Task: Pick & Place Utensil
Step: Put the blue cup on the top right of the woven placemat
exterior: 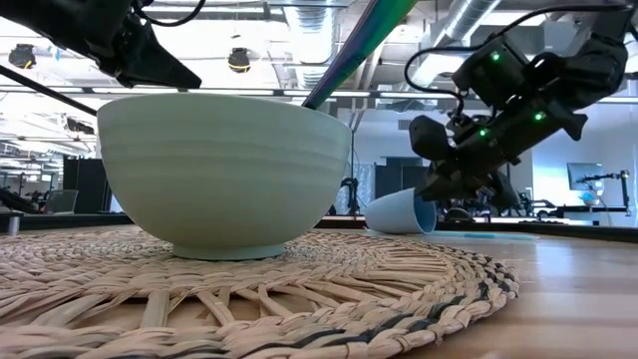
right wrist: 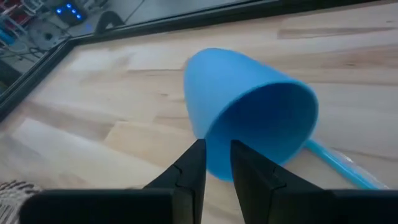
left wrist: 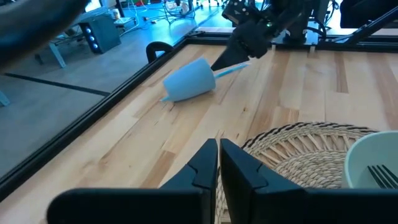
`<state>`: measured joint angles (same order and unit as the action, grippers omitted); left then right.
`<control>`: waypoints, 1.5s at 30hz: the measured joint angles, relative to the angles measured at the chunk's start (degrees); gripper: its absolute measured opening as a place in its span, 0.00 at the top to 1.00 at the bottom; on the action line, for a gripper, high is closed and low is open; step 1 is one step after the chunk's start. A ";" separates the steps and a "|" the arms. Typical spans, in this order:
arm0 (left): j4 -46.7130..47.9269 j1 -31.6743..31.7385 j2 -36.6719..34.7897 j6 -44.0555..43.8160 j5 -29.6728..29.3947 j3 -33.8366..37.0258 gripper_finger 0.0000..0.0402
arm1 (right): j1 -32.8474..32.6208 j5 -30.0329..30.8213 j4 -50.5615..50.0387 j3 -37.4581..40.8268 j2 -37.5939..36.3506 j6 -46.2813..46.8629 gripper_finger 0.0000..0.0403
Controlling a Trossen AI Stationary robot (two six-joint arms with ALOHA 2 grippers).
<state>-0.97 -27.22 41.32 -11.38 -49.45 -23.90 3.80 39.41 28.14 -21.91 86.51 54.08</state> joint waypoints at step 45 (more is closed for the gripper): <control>-0.42 0.00 0.04 1.07 0.04 0.00 0.96 | 12.55 -11.62 2.93 -0.10 -5.92 -14.49 0.83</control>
<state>-1.39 -27.22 41.36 -10.31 -49.41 -23.90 16.36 27.79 31.07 -22.01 80.58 39.59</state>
